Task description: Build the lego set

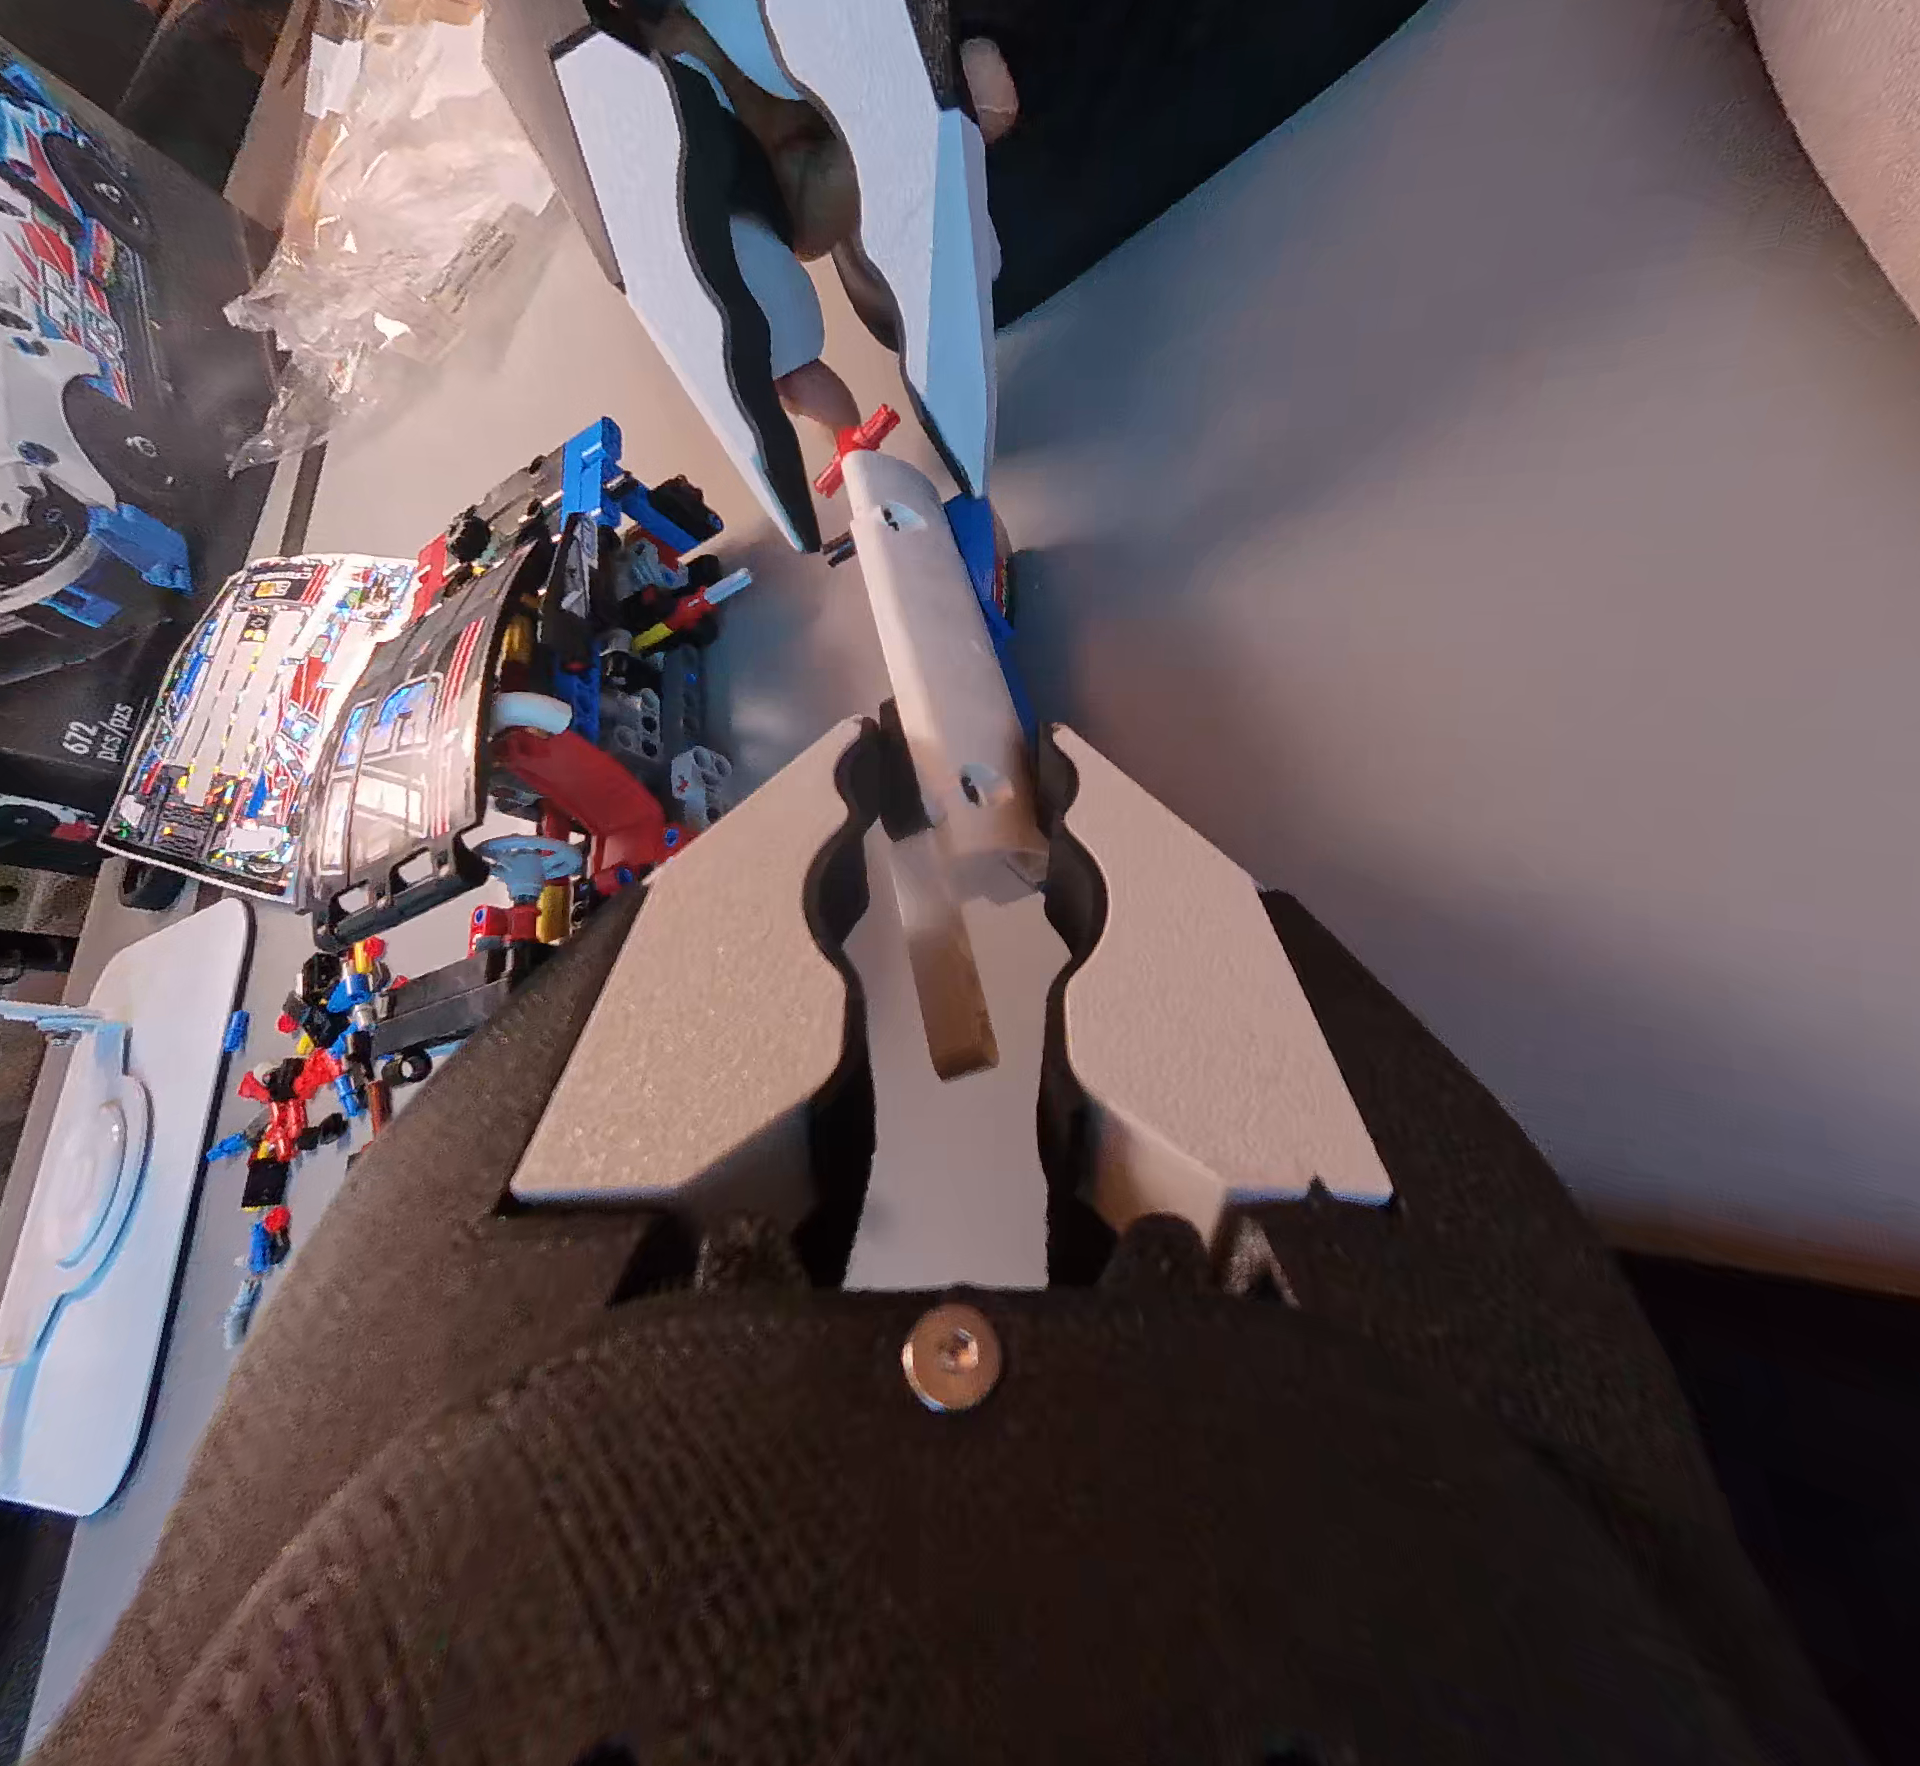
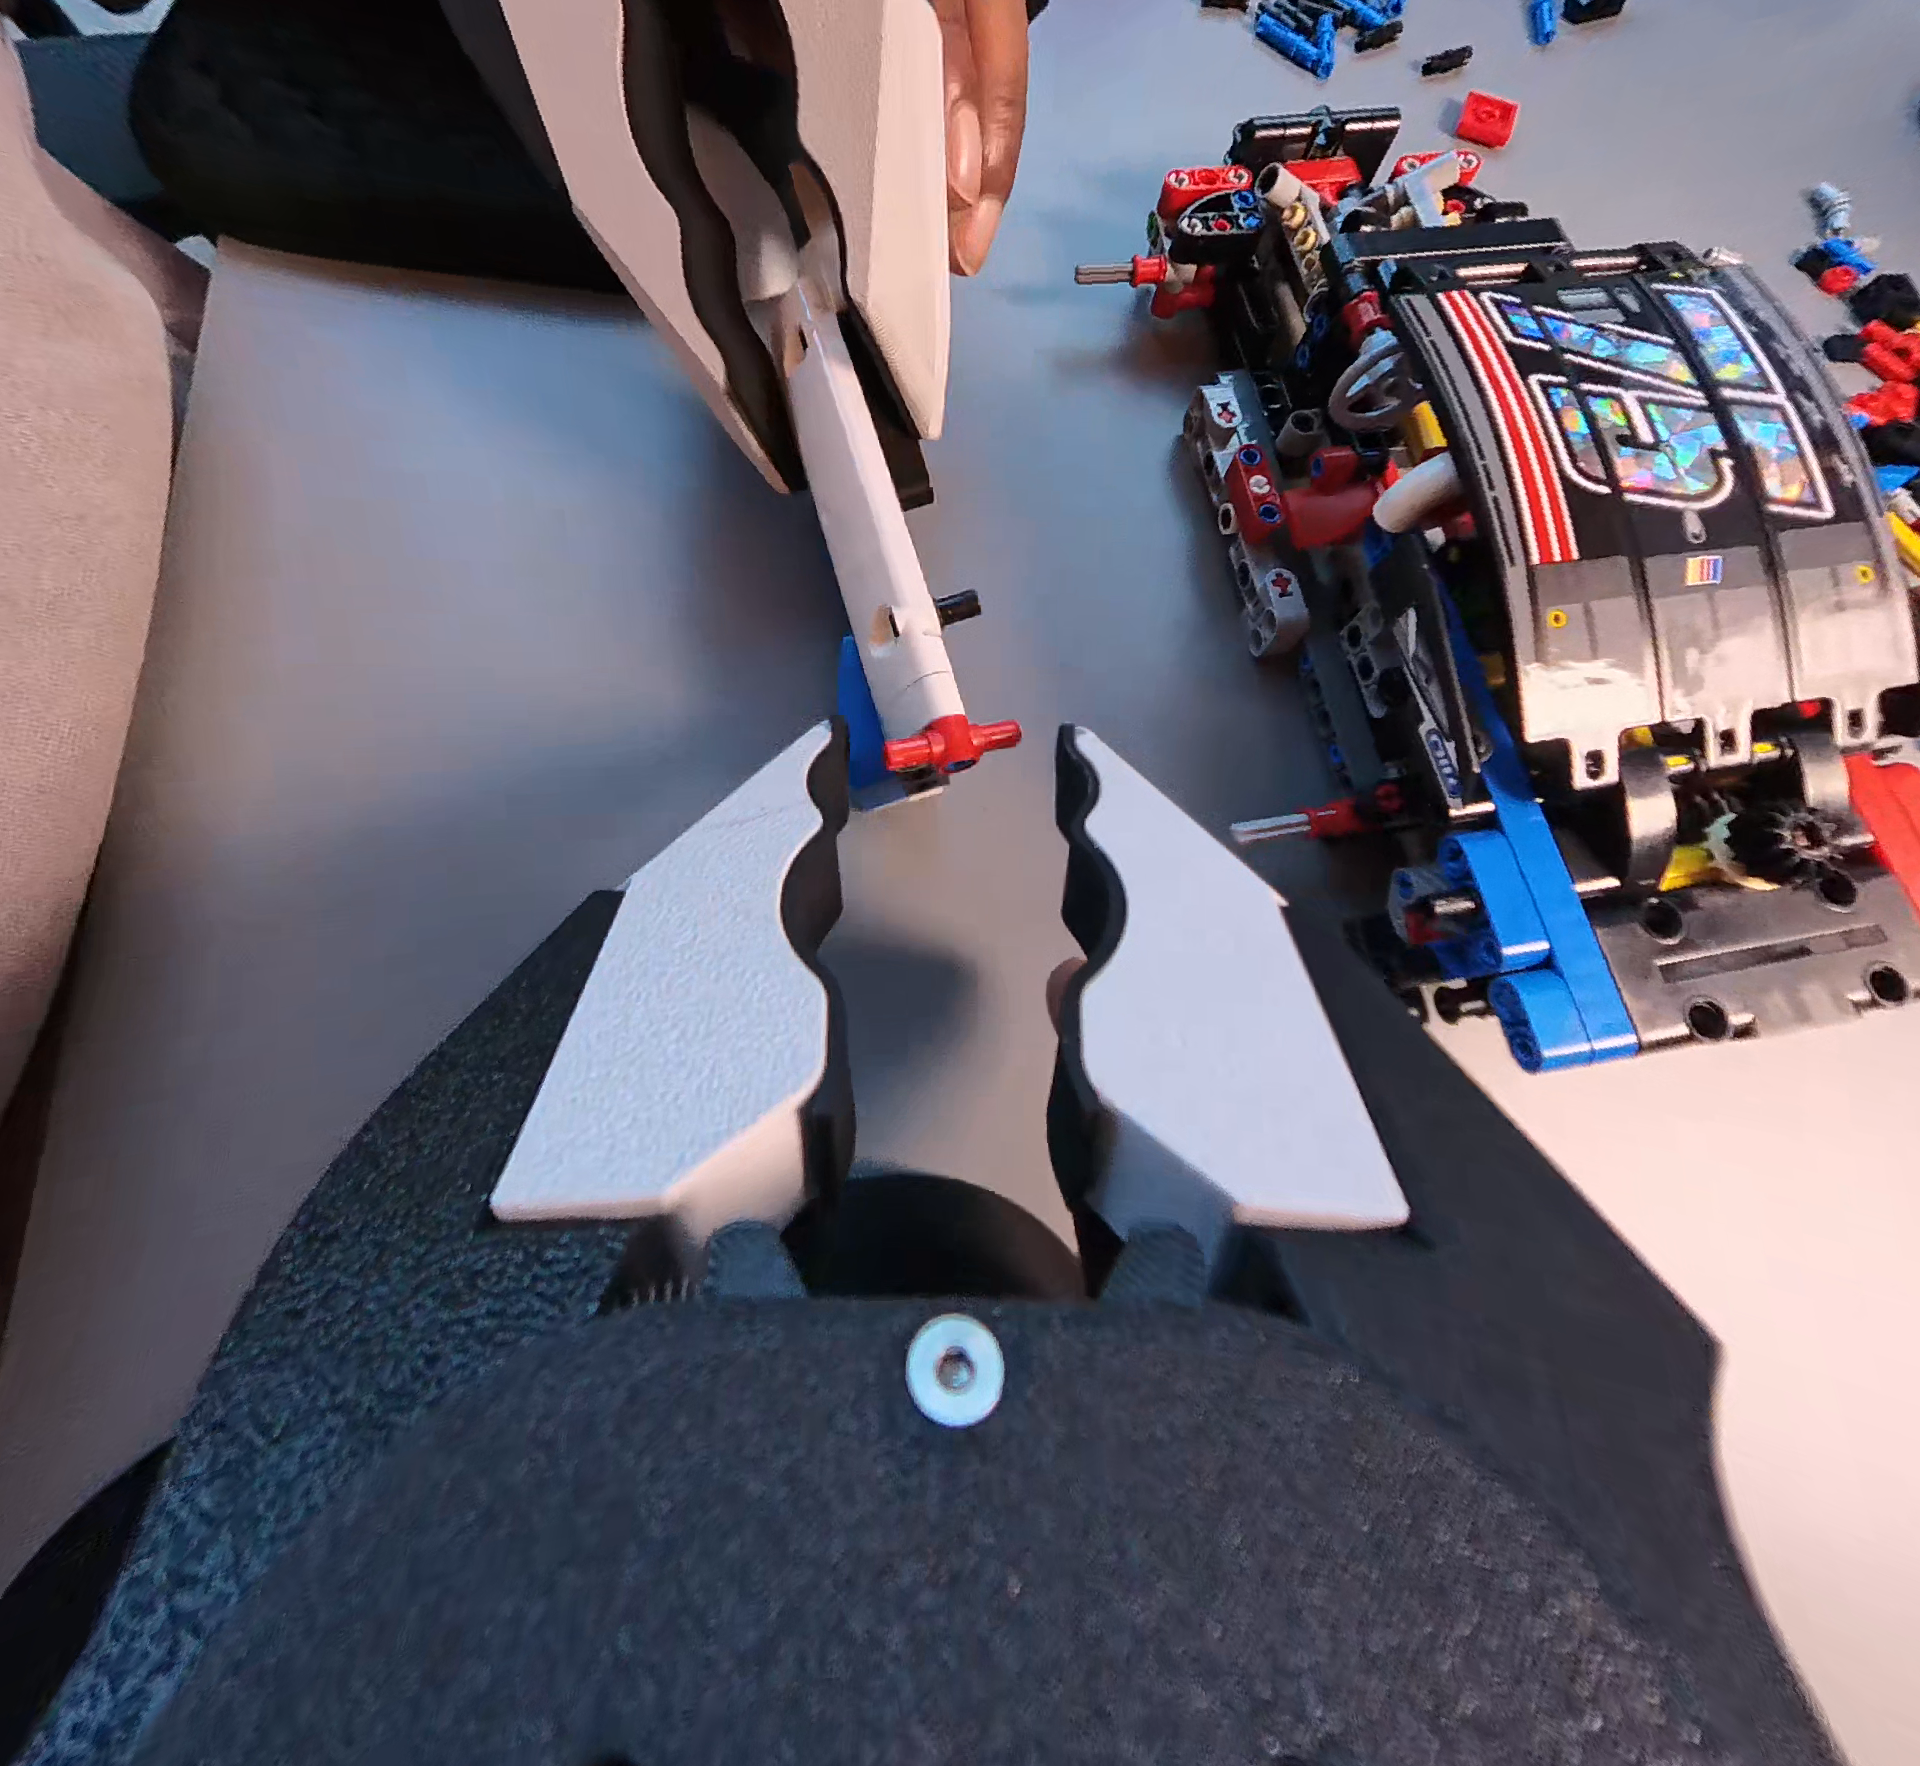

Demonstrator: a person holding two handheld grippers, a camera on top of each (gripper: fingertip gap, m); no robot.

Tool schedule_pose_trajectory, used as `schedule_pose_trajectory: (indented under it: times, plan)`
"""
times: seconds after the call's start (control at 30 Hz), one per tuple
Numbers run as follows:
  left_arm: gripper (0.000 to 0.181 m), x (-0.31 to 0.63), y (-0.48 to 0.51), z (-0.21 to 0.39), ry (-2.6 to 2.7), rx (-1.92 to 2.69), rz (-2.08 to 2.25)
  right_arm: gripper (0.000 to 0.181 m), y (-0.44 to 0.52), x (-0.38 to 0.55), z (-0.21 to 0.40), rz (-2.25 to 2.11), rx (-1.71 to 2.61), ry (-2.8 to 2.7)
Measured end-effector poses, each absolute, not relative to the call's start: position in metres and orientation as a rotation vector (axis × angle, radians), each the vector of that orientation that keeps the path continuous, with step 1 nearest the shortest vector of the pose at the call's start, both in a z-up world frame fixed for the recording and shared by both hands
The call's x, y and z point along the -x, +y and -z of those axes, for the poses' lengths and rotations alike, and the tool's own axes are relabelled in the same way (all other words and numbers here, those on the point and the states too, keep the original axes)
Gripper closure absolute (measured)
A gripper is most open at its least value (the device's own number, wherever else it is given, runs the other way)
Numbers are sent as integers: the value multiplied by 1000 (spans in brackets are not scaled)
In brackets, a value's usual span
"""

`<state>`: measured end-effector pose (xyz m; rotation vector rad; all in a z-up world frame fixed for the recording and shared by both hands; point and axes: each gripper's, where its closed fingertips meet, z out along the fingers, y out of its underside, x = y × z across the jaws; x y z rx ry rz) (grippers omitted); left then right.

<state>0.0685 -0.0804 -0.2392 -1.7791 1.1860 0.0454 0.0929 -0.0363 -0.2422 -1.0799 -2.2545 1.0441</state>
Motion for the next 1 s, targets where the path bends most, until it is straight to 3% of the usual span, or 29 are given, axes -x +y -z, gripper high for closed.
schedule_pose_trajectory:
  times: [0.03, 0.07, 0.27, 0.37, 1.0]
  plan:
    - [153, -68, -80, 240, 1191, 1778, -51, 151, -38, -94, 241, -1067, 1072, -2256]
    - [153, -69, -80, 241, 1193, 1779, -49, 158, -39, -94, 239, -1084, 1064, -2252]
    - [155, -71, -81, 240, 1155, 1786, 31, 147, -45, -101, 237, -1140, 1019, -2287]
    - [155, -72, -82, 240, 1167, 1772, 16, 158, -44, -102, 235, -1193, 1056, -2285]
    - [156, -78, -87, 239, 1186, 1730, 61, 158, -48, -104, 235, -1089, 909, -2244]
